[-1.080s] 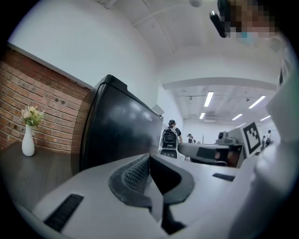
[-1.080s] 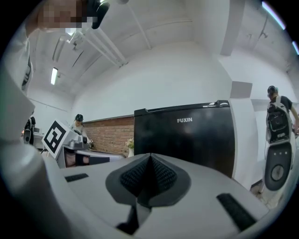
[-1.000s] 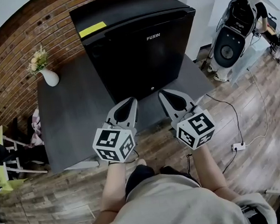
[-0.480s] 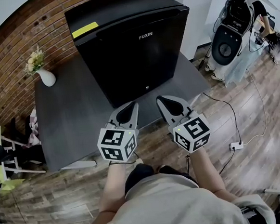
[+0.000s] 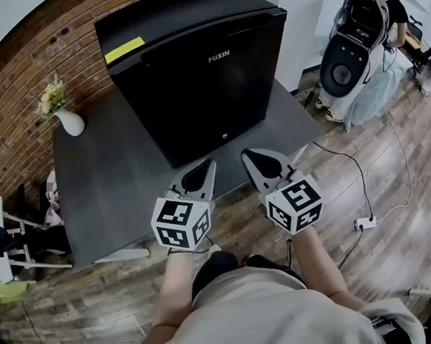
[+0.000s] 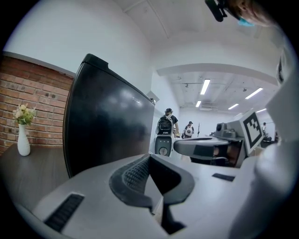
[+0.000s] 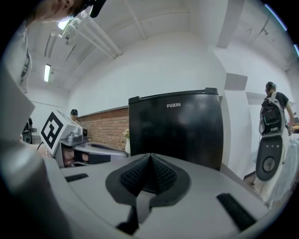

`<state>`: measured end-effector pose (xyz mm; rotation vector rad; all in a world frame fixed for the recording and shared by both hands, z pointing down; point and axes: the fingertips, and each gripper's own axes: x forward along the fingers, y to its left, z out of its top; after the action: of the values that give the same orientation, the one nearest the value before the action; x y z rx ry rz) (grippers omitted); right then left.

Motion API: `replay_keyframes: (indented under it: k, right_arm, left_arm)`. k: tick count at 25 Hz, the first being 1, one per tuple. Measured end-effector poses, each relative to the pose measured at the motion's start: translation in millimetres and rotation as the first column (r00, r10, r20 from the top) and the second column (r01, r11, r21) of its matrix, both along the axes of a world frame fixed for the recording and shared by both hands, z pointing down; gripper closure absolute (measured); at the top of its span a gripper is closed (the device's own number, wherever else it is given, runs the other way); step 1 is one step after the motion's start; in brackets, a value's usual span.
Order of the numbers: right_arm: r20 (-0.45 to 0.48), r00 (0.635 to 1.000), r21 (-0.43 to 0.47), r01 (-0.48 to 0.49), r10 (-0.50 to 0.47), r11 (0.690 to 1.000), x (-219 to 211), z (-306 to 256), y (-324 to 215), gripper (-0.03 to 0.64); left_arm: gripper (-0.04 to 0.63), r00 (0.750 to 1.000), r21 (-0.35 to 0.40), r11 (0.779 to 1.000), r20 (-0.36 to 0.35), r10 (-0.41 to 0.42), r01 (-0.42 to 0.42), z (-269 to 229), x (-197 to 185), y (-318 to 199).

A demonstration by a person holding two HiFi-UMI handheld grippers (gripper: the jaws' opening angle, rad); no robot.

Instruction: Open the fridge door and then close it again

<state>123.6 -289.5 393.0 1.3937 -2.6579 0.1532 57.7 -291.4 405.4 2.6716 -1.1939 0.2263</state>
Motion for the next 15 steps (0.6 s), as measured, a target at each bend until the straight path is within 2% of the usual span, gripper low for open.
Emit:
replay_keyframes:
  k: [6,15]
  right_arm:
    - [0.001,1.000,-0.021,0.019,-0.019,1.000,-2.4,6.6,-2.5,0.618]
    - [0.005,0.999,-0.006,0.034,-0.034,0.999,-5.6,1.6,-4.8,0.618]
  left_arm:
    - [0.591,1.000,-0.006,1.000,0.003,0.006,-0.006,1.4,1.7,-1.3]
    - [0.591,1.000,0.005,1.000,0.014,-0.015,0.015,-2.0,-6.5,-6.1]
